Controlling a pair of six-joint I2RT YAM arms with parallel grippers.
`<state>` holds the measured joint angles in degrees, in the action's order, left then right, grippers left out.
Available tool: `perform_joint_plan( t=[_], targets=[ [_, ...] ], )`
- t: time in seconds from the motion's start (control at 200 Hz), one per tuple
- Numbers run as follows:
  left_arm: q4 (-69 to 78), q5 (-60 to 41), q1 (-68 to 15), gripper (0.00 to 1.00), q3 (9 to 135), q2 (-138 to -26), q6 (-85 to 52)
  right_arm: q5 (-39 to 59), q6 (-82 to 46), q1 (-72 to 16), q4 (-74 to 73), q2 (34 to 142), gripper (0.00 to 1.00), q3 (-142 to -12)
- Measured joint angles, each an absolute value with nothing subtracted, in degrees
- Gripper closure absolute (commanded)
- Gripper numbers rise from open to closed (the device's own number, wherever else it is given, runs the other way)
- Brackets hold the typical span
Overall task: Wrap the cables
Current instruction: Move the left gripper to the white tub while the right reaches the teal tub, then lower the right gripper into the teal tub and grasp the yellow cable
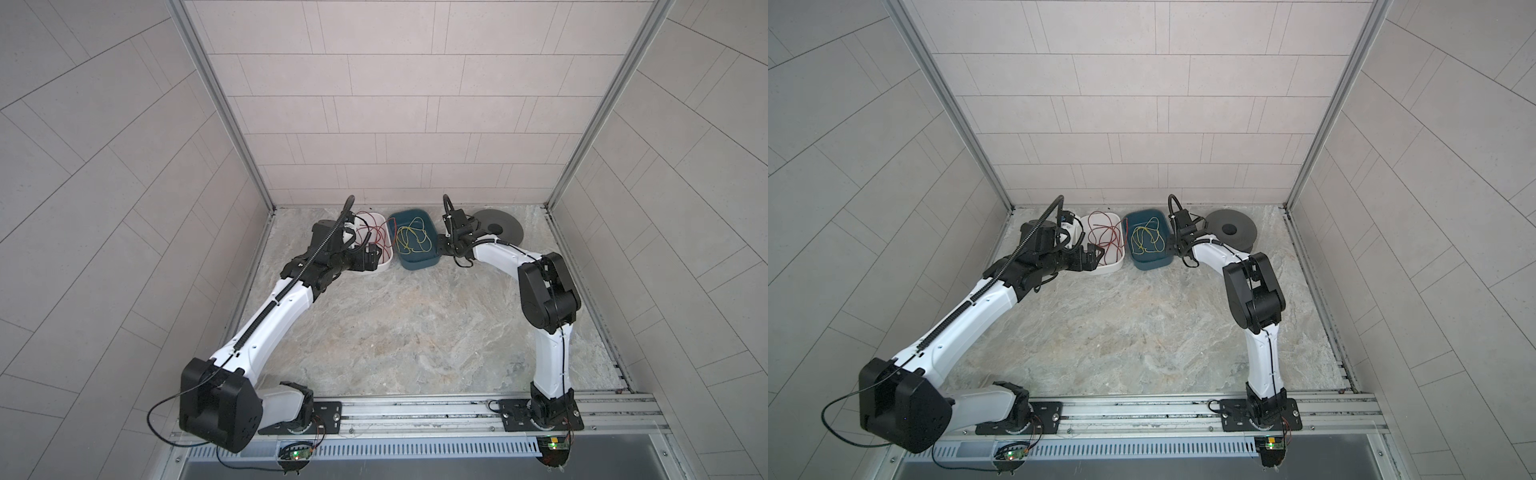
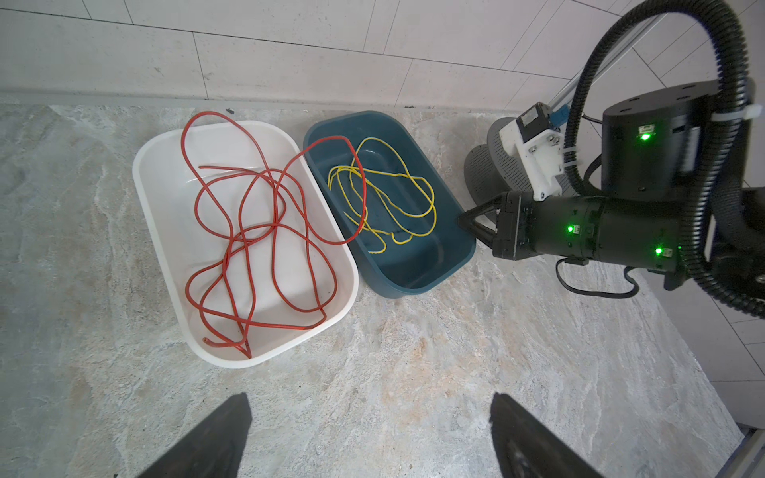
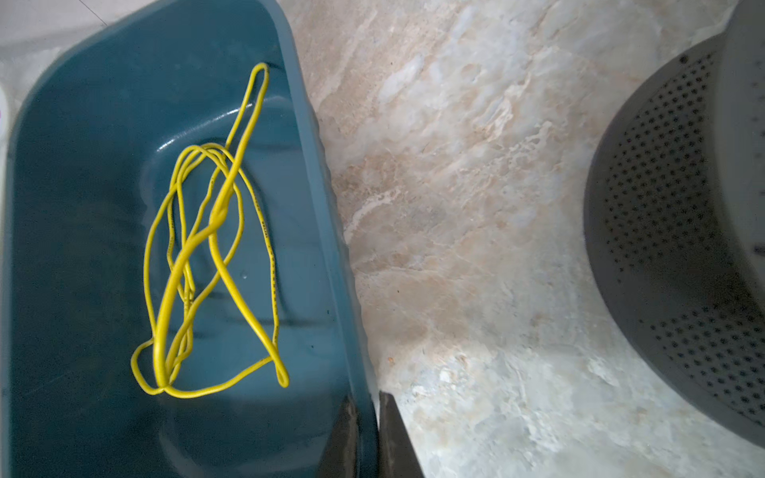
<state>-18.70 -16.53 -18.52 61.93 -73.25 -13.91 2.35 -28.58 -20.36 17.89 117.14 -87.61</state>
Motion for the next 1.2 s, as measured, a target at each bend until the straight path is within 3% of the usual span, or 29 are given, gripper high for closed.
perform_joint_plan(
  t=[0.215, 0.39, 0.53, 0.711, 0.826, 1.201],
  targets=[
    [-18.7, -16.3, -18.5, 0.04, 61.9, -73.3, -13.9, 3.0, -27.3, -20.4, 22.1, 114.5, 0.45, -86.0],
    [-18.7, -16.3, -18.5, 0.04, 61.9, -73.1, -13.9, 3.3, -25.7, -20.4, 24.4, 110.8, 0.29, -86.2],
    [-18.7, -16.3, -18.5, 0.04, 61.9, -73.0, -13.9, 3.6, -23.9, -21.2, 25.1, 108.0, 0.31, -87.8],
    [-18.7, -16.3, -18.5, 0.04, 61.9, -72.9, -13.9, 5.6, -22.2, -22.9, 21.5, 107.4, 0.43, -89.1],
    [-18.7, -16.3, -18.5, 0.04, 61.9, -72.9, -13.9, 6.3, -21.6, -23.8, 19.5, 109.5, 0.56, -91.2],
    [-18.7, -16.4, -18.5, 0.04, 61.8, -72.9, -13.9, 5.9, -22.8, -24.3, 18.9, 121.3, 0.61, -100.4]
  ],
)
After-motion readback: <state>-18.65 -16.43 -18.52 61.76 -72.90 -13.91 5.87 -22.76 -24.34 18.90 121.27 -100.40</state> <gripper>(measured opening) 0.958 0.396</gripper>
